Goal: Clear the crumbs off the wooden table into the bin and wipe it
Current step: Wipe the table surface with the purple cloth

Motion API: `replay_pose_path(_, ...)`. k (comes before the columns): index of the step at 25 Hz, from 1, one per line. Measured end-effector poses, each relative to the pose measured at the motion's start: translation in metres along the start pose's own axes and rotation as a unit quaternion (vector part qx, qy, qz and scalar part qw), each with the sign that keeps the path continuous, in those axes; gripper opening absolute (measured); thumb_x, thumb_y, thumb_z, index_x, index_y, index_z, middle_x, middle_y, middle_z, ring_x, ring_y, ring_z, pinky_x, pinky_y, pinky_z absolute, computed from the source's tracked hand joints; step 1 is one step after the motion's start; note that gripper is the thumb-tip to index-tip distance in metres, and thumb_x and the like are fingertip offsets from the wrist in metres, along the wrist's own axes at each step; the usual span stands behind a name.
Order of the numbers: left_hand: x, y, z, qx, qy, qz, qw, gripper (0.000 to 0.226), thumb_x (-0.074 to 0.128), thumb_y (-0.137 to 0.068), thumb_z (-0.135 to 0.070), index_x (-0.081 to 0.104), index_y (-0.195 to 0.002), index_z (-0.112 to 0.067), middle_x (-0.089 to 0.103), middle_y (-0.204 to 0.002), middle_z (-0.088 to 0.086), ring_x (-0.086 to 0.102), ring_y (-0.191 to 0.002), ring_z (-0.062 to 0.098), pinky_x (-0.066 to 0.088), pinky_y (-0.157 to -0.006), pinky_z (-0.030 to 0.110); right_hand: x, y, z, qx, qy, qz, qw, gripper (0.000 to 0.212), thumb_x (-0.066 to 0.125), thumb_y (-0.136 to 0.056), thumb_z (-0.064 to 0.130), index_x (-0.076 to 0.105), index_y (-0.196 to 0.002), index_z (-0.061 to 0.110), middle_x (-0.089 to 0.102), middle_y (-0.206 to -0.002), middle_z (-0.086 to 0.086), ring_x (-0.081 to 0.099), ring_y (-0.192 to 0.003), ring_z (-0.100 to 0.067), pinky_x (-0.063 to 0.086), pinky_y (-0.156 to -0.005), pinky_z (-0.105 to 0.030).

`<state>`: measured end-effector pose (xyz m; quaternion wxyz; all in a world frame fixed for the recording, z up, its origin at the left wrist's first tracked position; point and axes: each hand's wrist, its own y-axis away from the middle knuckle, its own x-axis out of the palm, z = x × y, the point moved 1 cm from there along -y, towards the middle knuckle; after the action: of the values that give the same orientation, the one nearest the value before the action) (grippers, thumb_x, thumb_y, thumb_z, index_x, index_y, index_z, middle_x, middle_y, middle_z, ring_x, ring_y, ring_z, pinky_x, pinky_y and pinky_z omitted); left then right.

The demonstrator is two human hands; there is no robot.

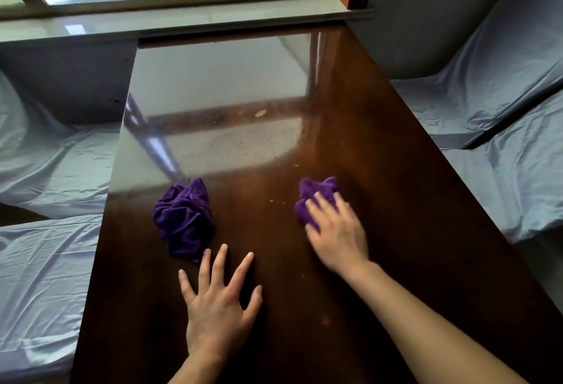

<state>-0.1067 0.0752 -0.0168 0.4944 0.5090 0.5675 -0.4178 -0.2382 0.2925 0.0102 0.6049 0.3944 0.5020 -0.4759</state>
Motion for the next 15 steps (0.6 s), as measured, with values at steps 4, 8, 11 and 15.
replay_pose_path(4, -0.001, 0.001, 0.001, -0.001, 0.021, -0.001, 1.000, 0.063, 0.042, -0.078, -0.066, 0.042, -0.139, -0.048, 0.038, -0.154, 0.004, 0.021, -0.147, 0.027, 0.012, -0.112, 0.068, -0.002, 0.088, 0.002, -0.270, -0.018, 0.100, 0.958, 0.066, 0.056, -0.073, 0.047, 0.052, -0.137, 0.032, 0.047, -0.152, 0.005, 0.039, -0.143, -0.029, 0.032, -0.116, -0.047)
replay_pose_path(8, 0.000, 0.000, 0.000, -0.004, 0.022, -0.005, 1.000, 0.063, 0.044, -0.077, -0.066, 0.044, -0.137, -0.047, 0.038, -0.154, 0.003, 0.020, -0.147, 0.026, 0.010, -0.113, 0.067, -0.014, 0.070, -0.056, -0.285, 0.014, 0.072, 0.956, 0.058, 0.065, -0.073, 0.040, 0.064, -0.129, 0.022, 0.056, -0.143, -0.002, 0.047, -0.137, -0.029, 0.037, -0.113, -0.046)
replay_pose_path(11, 0.000, 0.000, 0.000, -0.002, 0.018, -0.003, 1.000, 0.063, 0.046, -0.077, -0.065, 0.044, -0.138, -0.047, 0.038, -0.154, 0.003, 0.020, -0.147, 0.027, 0.010, -0.113, 0.067, -0.018, -0.013, -0.063, -0.050, -0.024, 0.022, 0.998, 0.056, 0.066, -0.083, 0.030, 0.057, -0.137, 0.019, 0.050, -0.149, -0.005, 0.038, -0.143, -0.029, 0.028, -0.119, -0.037)
replay_pose_path(15, 0.000, 0.000, 0.001, 0.000, 0.025, -0.005, 1.000, 0.063, 0.050, -0.076, -0.064, 0.045, -0.137, -0.047, 0.039, -0.153, 0.003, 0.022, -0.147, 0.027, 0.012, -0.112, 0.067, -0.006, -0.079, -0.005, 0.012, -0.033, 0.009, 0.999, 0.049, 0.050, -0.095, 0.042, 0.048, -0.142, 0.033, 0.040, -0.156, 0.005, 0.027, -0.147, -0.026, 0.019, -0.121, -0.037)
